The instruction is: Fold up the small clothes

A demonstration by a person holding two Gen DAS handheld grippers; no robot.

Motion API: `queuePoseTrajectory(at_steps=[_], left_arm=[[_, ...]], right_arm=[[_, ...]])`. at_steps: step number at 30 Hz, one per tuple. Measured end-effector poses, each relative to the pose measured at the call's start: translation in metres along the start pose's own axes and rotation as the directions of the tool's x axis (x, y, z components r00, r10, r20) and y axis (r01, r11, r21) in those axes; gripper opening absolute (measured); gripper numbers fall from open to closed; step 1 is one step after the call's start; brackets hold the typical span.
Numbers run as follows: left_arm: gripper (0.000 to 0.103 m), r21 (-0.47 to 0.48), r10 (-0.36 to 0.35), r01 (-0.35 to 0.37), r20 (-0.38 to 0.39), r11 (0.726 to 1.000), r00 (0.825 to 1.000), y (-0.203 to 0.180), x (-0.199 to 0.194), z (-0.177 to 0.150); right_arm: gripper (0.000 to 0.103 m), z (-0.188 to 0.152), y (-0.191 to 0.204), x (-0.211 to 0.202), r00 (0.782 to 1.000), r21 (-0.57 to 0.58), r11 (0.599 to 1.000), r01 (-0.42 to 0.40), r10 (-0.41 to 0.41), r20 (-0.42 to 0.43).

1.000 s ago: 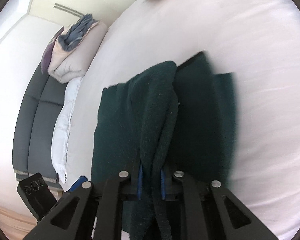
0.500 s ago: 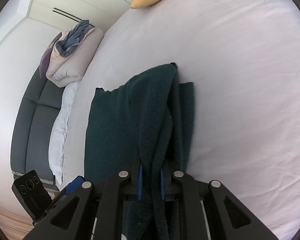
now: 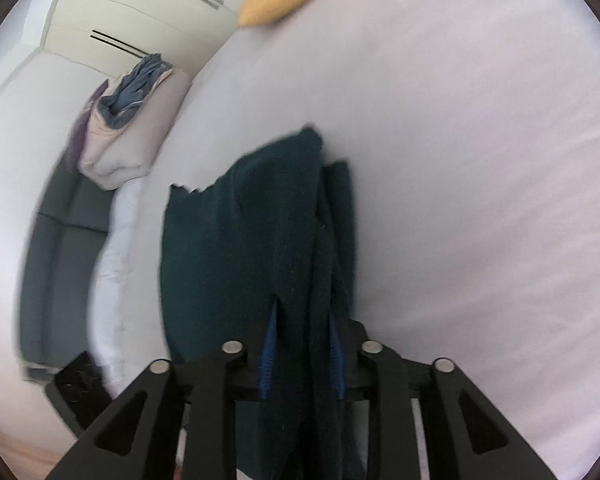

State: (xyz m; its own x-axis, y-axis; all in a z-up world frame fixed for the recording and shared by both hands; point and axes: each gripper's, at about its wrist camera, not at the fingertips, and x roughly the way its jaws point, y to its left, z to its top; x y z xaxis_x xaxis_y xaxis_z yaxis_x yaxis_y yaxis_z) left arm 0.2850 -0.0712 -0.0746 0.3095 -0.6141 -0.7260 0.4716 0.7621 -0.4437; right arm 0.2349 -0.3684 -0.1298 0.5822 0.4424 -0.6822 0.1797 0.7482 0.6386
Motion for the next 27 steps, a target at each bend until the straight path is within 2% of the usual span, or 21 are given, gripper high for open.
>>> queuePoseTrajectory(at_steps=[2,4,7,9,10,12,13,14,16,19,21,23,27], left_arm=[[0.063,-0.007,-0.001,0.001,-0.003,1.0,1.0,0.002,0.004,0.0],[0.063,-0.006,0.0,0.0,-0.006,1.0,1.0,0.002,0.006,0.002],[0.063,-0.01,0.0,0.0,-0.009,1.0,1.0,0.003,0.011,0.004],[0.063,-0.009,0.004,-0.004,-0.01,1.0,1.0,0.002,0.014,0.004],[0.063,-0.008,0.006,-0.006,-0.011,1.0,1.0,0.002,0.015,0.004],[0.062,-0.006,0.009,-0.009,-0.015,1.0,1.0,0.002,0.016,0.005],[0.062,-0.006,0.008,-0.008,-0.016,1.0,1.0,0.003,0.017,0.006],[0.062,-0.006,0.006,-0.006,-0.016,1.0,1.0,0.003,0.019,0.006],[0.062,-0.006,0.007,-0.007,-0.016,1.0,1.0,0.003,0.02,0.006],[0.062,0.006,0.028,-0.027,-0.017,1.0,0.999,-0.001,0.022,0.007],[0.062,0.019,0.047,-0.046,-0.018,0.999,0.999,-0.006,0.022,0.004],[0.062,0.03,0.062,-0.061,-0.018,0.998,0.998,-0.008,0.024,0.003],[0.062,0.034,0.072,-0.071,-0.02,0.997,0.997,-0.011,0.026,0.003]], right_arm=[[0.03,-0.011,0.014,-0.022,0.996,-0.041,0.998,0.04,-0.037,0.081],[0.03,-0.025,0.028,-0.041,0.991,-0.08,0.996,-0.036,0.046,0.125],[0.03,-0.043,0.04,-0.041,0.989,-0.129,0.986,-0.103,0.115,0.093],[0.03,-0.051,0.037,-0.027,0.993,-0.126,0.987,-0.1,0.106,0.042],[0.03,-0.055,0.027,-0.016,0.997,-0.106,0.991,-0.076,0.077,0.011],[0.017,-0.062,0.011,-0.007,0.999,-0.08,0.995,-0.051,0.051,-0.008],[0.001,-0.066,-0.001,-0.006,0.999,-0.059,0.997,-0.048,0.048,0.001],[0.0,-0.069,-0.007,-0.007,0.999,-0.045,0.998,-0.051,0.051,0.008],[0.0,-0.077,-0.021,-0.015,0.995,-0.014,0.995,-0.095,0.095,0.026],[0.0,-0.086,-0.021,-0.028,0.997,-0.037,0.997,-0.066,0.067,0.036],[0.003,-0.086,-0.012,-0.041,0.997,-0.063,0.997,-0.047,0.05,0.057],[0.008,-0.083,0.001,-0.051,0.994,-0.094,0.994,-0.063,0.071,0.079],[0.012,-0.075,0.023,-0.044,0.993,-0.128,0.988,-0.084,0.094,0.072]])
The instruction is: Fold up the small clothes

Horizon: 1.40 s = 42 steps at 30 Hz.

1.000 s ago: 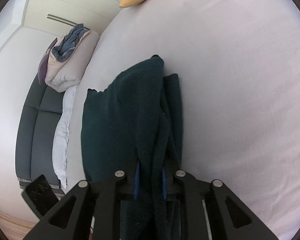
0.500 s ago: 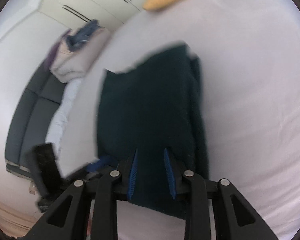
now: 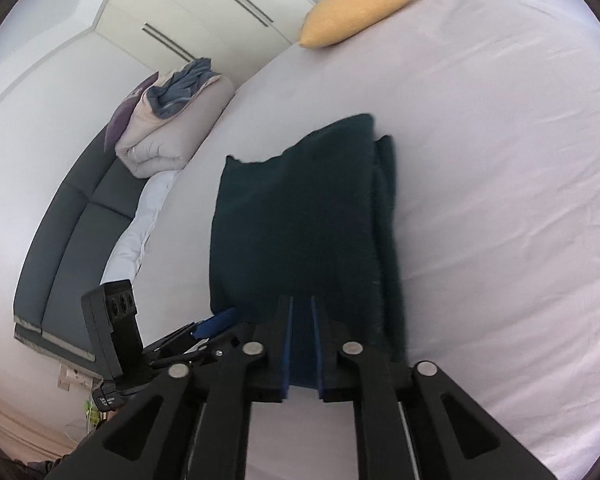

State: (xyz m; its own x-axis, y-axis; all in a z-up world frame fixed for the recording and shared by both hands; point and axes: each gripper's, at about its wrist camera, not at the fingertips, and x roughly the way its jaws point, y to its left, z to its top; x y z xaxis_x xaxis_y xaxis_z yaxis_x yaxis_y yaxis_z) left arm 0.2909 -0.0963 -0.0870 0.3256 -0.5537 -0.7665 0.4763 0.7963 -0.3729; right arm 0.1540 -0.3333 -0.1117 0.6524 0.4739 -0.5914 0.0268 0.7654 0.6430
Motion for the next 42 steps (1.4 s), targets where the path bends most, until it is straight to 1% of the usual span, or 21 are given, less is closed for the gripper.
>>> queuePoseTrajectory(at_steps=[2,4,7,9,13,15,17,19,20,22,25,26,27,29,30,31,34,36,39,40,42], left_arm=[[0.062,0.002,0.003,-0.003,-0.002,1.0,1.0,-0.001,0.0,0.0],[0.062,0.006,0.007,-0.006,-0.005,1.0,1.0,-0.003,0.001,0.0],[0.062,0.01,0.011,-0.011,-0.004,1.0,1.0,-0.005,0.0,-0.003],[0.062,0.012,0.014,-0.014,-0.003,1.0,1.0,-0.006,0.0,-0.003],[0.062,0.02,0.019,-0.019,0.001,1.0,1.0,-0.008,-0.001,-0.005],[0.063,0.027,0.024,-0.024,0.0,0.999,1.0,-0.011,-0.003,-0.005],[0.063,-0.001,0.019,-0.019,0.006,1.0,1.0,-0.009,-0.013,-0.001],[0.063,-0.031,0.012,-0.011,0.047,0.999,0.999,-0.007,-0.028,0.008],[0.063,-0.022,0.027,-0.025,0.081,0.999,0.996,-0.008,-0.036,0.018],[0.063,0.003,0.044,-0.045,0.1,0.999,0.994,-0.008,-0.039,0.036],[0.063,0.024,0.061,-0.064,0.097,0.998,0.993,-0.003,-0.026,0.068],[0.063,0.027,0.072,-0.074,0.083,0.997,0.994,-0.001,-0.016,0.079],[0.063,0.024,0.077,-0.078,0.062,0.997,0.995,0.004,-0.005,0.087],[0.063,0.024,0.09,-0.091,0.031,0.996,0.995,0.008,0.014,0.095],[0.063,0.026,0.103,-0.104,0.022,0.994,0.994,0.009,0.022,0.097],[0.063,0.025,0.115,-0.115,0.017,0.993,0.993,0.011,0.03,0.097],[0.064,0.029,0.122,-0.124,0.041,0.992,0.992,0.014,0.036,0.091],[0.066,0.048,0.13,-0.133,0.056,0.99,0.99,0.013,0.04,0.086],[0.066,0.038,0.124,-0.126,0.063,0.991,0.99,0.016,0.041,0.083],[0.066,0.037,0.122,-0.125,0.064,0.992,0.99,0.019,0.041,0.079],[0.066,0.041,0.127,-0.13,0.065,0.991,0.99,0.019,0.04,0.08]], right_arm=[[0.013,-0.005,-0.005,0.015,0.999,0.014,1.0,0.018,-0.017,-0.039],[0.013,-0.017,-0.016,0.027,0.996,0.035,0.999,0.035,-0.032,-0.078],[0.012,-0.026,-0.028,0.022,0.999,0.061,0.998,-0.003,0.006,-0.05],[0.012,-0.029,-0.031,0.015,0.999,0.069,0.998,-0.011,0.014,-0.039],[0.013,-0.028,-0.024,0.001,0.999,0.045,0.999,0.028,-0.027,-0.027],[0.02,-0.019,-0.015,-0.01,1.0,0.033,0.999,0.016,-0.017,0.008],[0.034,-0.006,-0.007,-0.015,0.999,0.018,1.0,-0.01,0.009,0.034],[0.035,0.013,0.004,-0.009,0.999,-0.001,1.0,-0.031,0.031,0.038],[0.035,0.019,0.006,-0.006,0.999,-0.01,0.999,-0.036,0.037,0.036],[0.035,0.039,0.017,0.013,0.998,-0.031,0.998,-0.054,0.055,0.029],[0.035,0.06,0.017,0.036,0.994,0.008,0.994,-0.109,0.109,0.002],[0.035,0.066,0.014,0.045,0.992,0.028,0.992,-0.123,0.124,-0.009],[0.035,0.072,0.009,0.054,0.993,0.048,0.992,-0.114,0.114,-0.015],[0.036,0.082,-0.004,0.077,0.996,0.081,0.995,-0.065,0.07,-0.054],[0.036,0.085,-0.008,0.083,0.997,0.092,0.995,-0.047,0.052,-0.058],[0.032,0.088,-0.014,0.088,0.997,0.104,0.994,-0.043,0.049,-0.059],[0.032,0.096,-0.025,0.088,0.995,0.142,0.986,-0.085,0.09,-0.029],[0.032,0.099,-0.025,0.085,0.997,0.138,0.988,-0.073,0.077,-0.024],[0.042,0.109,-0.016,0.08,0.997,0.123,0.99,-0.07,0.072,-0.015],[0.047,0.114,-0.012,0.081,0.998,0.111,0.992,-0.059,0.061,-0.015],[0.048,0.124,-0.008,0.088,0.999,0.109,0.993,-0.043,0.046,-0.027]])
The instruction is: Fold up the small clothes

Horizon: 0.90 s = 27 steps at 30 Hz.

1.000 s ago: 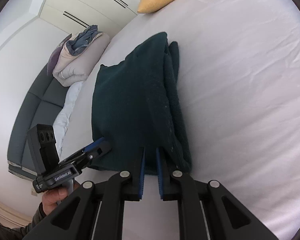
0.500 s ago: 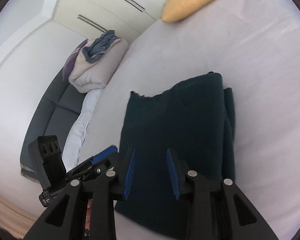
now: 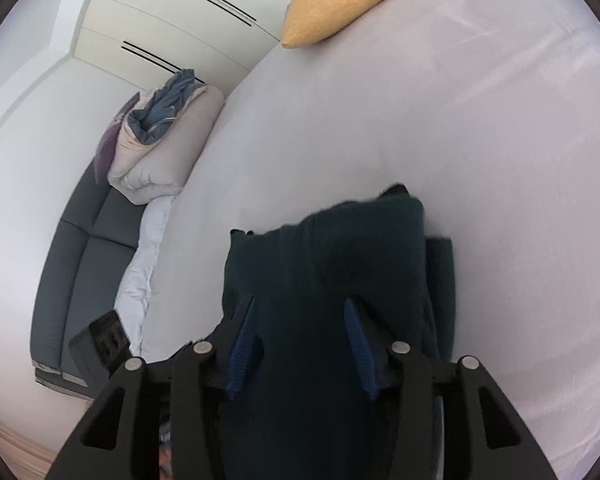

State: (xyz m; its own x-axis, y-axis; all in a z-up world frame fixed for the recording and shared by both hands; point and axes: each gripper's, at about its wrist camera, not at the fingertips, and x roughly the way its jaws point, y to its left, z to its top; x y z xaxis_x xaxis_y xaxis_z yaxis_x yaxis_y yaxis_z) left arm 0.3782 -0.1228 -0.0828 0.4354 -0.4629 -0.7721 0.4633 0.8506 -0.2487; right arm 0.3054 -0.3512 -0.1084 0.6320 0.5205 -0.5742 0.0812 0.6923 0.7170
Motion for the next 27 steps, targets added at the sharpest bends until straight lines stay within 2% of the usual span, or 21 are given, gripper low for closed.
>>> queuePoseTrajectory(at_steps=[5,10,15,17,18,19,20,21,22,23,25,27], left_arm=[[0.066,0.001,0.004,-0.004,0.019,1.0,1.0,0.0,0.002,0.002],[0.066,-0.004,-0.002,0.002,0.022,1.0,1.0,0.001,0.001,-0.001],[0.067,-0.008,-0.015,0.015,0.018,1.0,1.0,0.005,0.002,-0.002],[0.067,-0.012,-0.019,0.019,0.021,1.0,1.0,0.008,0.003,-0.001],[0.067,-0.011,-0.02,0.02,0.021,1.0,1.0,0.008,0.003,-0.001],[0.067,-0.011,-0.021,0.021,0.021,1.0,1.0,0.008,0.003,-0.001],[0.067,-0.012,-0.024,0.025,0.02,1.0,0.999,0.009,0.003,-0.001],[0.067,-0.014,-0.028,0.028,0.02,0.999,0.999,0.01,0.003,-0.001],[0.067,-0.015,-0.03,0.03,0.021,0.999,0.999,0.01,0.003,-0.001],[0.067,-0.014,-0.028,0.028,0.02,1.0,0.999,0.011,0.003,-0.001],[0.067,-0.015,-0.029,0.029,0.02,0.999,0.999,0.011,0.003,-0.001],[0.067,-0.014,-0.031,0.031,0.019,0.999,0.999,0.011,0.003,-0.002]], right_arm=[[0.051,0.021,-0.012,0.022,0.999,0.062,0.998,-0.008,0.011,-0.052],[0.049,0.029,-0.031,0.02,0.998,0.114,0.992,-0.055,0.052,0.029],[0.029,0.03,-0.048,0.02,0.997,0.148,0.988,-0.045,0.034,0.074],[0.017,0.033,-0.051,0.019,0.997,0.15,0.989,-0.008,-0.003,0.075],[0.017,0.034,-0.051,0.016,0.997,0.161,0.987,0.001,-0.013,0.073],[0.018,0.034,-0.048,0.01,0.996,0.16,0.987,0.015,-0.028,0.079],[0.024,0.032,-0.043,0.002,0.995,0.146,0.989,0.029,-0.043,0.091],[0.032,0.027,-0.033,-0.01,0.993,0.119,0.993,0.023,-0.036,0.111],[0.046,0.017,-0.019,-0.022,0.993,0.075,0.997,-0.019,0.01,0.119],[0.052,0.012,-0.014,-0.026,0.994,0.054,0.998,-0.036,0.03,0.106],[0.052,-0.007,0.003,-0.029,0.998,-0.009,0.998,-0.058,0.058,0.039],[0.052,-0.022,0.007,-0.025,0.999,-0.032,0.998,-0.048,0.048,-0.015]])
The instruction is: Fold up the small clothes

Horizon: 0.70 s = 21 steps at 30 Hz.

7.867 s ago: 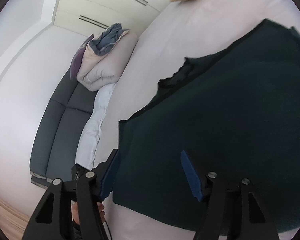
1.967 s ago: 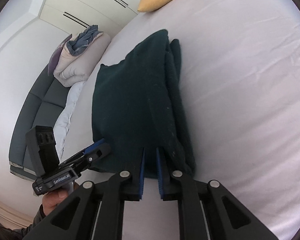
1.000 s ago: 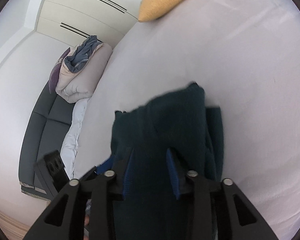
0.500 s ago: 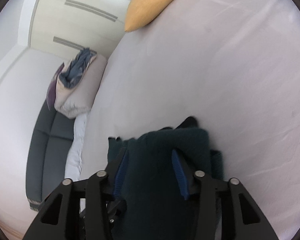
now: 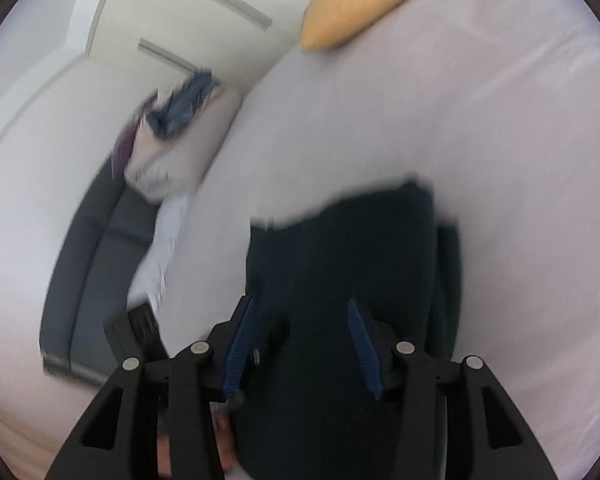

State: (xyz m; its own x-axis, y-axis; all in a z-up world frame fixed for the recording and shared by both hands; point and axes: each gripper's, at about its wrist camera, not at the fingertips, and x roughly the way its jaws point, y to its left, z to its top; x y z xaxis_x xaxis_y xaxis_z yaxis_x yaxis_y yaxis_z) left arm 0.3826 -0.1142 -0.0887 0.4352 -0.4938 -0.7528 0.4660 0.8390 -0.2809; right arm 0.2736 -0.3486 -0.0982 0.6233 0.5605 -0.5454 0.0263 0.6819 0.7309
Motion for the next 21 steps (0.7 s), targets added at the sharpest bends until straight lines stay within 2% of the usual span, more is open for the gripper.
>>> queuePoseTrajectory(at_steps=[2,4,6,11,18,21], left_arm=[[0.067,0.009,-0.001,0.001,-0.003,1.0,1.0,-0.001,0.0,-0.001],[0.067,0.019,-0.003,0.003,0.002,1.0,1.0,-0.001,-0.002,-0.003],[0.067,0.021,-0.004,0.004,0.006,1.0,1.0,0.0,-0.002,-0.004],[0.067,0.036,-0.005,0.004,0.016,0.999,1.0,0.001,-0.001,-0.006],[0.067,0.082,-0.01,0.008,0.025,0.997,1.0,0.004,-0.008,-0.014],[0.067,0.099,-0.006,0.003,0.033,0.995,0.999,0.004,-0.011,-0.018]], right_arm=[[0.046,-0.014,-0.012,0.005,0.999,0.013,1.0,0.024,-0.023,-0.024],[0.046,-0.022,-0.027,0.0,0.999,0.054,0.998,-0.041,0.041,-0.002],[0.045,-0.031,-0.031,-0.01,0.998,0.059,0.996,-0.064,0.063,0.016],[0.046,-0.058,-0.022,-0.028,1.0,-0.012,1.0,-0.023,0.023,0.02],[0.046,-0.096,-0.02,-0.034,0.998,-0.014,0.999,-0.046,0.046,0.04],[0.046,-0.105,-0.014,-0.036,0.998,-0.025,0.999,-0.028,0.029,0.057]])
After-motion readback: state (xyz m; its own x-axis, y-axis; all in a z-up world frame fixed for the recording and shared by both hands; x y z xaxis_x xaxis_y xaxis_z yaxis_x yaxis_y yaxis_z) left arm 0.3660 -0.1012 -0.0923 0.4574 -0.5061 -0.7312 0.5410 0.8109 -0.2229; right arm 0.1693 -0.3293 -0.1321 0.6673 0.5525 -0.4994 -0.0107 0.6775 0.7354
